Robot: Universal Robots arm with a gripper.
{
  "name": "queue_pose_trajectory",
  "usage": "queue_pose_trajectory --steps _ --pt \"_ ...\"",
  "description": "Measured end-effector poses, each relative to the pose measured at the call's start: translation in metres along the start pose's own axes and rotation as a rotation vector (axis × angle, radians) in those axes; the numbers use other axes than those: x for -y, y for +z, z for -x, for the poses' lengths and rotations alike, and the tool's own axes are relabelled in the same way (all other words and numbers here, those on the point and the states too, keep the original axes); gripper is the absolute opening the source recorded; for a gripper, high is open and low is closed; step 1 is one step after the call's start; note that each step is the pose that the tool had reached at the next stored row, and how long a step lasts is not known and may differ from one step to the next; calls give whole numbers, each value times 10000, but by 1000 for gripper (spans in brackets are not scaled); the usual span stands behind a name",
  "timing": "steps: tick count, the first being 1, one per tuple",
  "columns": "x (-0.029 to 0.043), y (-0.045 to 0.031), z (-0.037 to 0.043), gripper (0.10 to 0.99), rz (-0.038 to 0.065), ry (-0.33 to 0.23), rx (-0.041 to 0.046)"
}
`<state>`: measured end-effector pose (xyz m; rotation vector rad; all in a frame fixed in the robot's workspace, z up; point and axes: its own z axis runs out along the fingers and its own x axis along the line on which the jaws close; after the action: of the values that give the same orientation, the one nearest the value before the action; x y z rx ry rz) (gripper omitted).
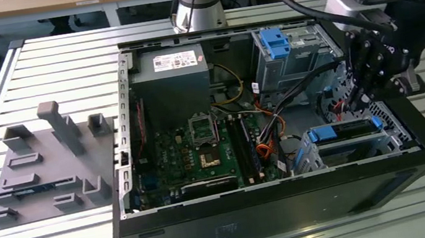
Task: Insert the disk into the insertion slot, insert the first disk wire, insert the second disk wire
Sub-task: 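Insert the first disk wire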
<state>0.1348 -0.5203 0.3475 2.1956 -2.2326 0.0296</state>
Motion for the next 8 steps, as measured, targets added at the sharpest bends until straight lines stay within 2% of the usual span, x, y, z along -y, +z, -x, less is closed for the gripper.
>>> queue_pose_trajectory --steps 8 --pt "-2 22 -61 165 -1 -17 -2"
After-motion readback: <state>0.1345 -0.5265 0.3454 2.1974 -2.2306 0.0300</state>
